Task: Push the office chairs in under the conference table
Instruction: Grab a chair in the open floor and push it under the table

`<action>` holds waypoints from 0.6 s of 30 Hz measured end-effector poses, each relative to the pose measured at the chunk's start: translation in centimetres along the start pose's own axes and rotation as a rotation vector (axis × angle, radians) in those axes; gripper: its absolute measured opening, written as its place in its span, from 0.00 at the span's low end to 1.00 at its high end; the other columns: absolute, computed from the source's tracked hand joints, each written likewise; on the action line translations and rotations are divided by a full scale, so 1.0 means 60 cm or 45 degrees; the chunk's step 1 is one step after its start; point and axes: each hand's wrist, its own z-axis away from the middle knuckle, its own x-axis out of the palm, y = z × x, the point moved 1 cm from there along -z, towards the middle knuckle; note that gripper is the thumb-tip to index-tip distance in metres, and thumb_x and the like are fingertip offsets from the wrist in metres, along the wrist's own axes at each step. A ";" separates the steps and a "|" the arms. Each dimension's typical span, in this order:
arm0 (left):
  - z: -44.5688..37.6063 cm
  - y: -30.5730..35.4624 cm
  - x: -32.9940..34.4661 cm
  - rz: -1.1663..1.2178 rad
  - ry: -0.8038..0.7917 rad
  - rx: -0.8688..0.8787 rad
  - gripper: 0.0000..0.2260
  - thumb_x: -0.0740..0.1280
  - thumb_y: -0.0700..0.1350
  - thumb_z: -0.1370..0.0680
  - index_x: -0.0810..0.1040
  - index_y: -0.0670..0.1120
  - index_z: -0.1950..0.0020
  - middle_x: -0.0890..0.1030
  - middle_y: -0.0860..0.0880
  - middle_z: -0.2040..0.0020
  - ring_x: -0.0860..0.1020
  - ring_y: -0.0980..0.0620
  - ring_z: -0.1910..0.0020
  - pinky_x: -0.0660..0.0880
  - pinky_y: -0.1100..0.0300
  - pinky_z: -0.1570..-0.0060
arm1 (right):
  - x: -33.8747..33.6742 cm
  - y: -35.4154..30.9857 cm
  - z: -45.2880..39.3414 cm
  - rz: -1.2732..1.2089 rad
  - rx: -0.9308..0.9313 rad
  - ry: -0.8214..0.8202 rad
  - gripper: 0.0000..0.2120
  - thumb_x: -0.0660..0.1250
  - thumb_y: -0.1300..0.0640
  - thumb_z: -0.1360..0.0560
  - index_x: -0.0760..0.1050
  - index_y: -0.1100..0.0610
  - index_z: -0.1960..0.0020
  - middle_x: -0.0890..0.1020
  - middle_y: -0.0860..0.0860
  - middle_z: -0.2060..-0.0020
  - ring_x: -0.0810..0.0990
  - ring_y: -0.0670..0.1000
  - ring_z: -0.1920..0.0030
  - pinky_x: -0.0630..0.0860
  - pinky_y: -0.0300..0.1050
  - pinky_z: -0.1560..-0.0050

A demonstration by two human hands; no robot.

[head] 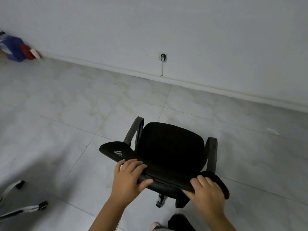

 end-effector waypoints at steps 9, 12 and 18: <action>-0.126 0.105 0.078 -0.029 -0.527 0.255 0.23 0.56 0.63 0.24 0.68 0.55 0.32 0.78 0.53 0.41 0.75 0.53 0.42 0.67 0.59 0.44 | -0.017 0.226 -0.087 0.064 -0.125 -0.005 0.20 0.83 0.49 0.55 0.75 0.57 0.74 0.76 0.50 0.77 0.76 0.50 0.76 0.69 0.36 0.74; -0.153 0.159 0.118 -0.121 -0.537 0.176 0.23 0.52 0.64 0.23 0.65 0.55 0.31 0.78 0.52 0.42 0.75 0.52 0.44 0.69 0.60 0.46 | -0.019 0.282 -0.117 0.090 -0.099 -0.031 0.21 0.84 0.52 0.59 0.76 0.56 0.73 0.77 0.50 0.76 0.77 0.52 0.75 0.75 0.43 0.73; -0.199 0.264 0.155 -0.359 -0.139 0.034 0.16 0.74 0.62 0.40 0.79 0.50 0.68 0.75 0.50 0.79 0.74 0.55 0.81 0.61 0.65 0.81 | -0.006 0.389 -0.166 0.010 -0.286 0.028 0.21 0.81 0.43 0.57 0.76 0.54 0.75 0.77 0.47 0.78 0.76 0.48 0.76 0.72 0.34 0.71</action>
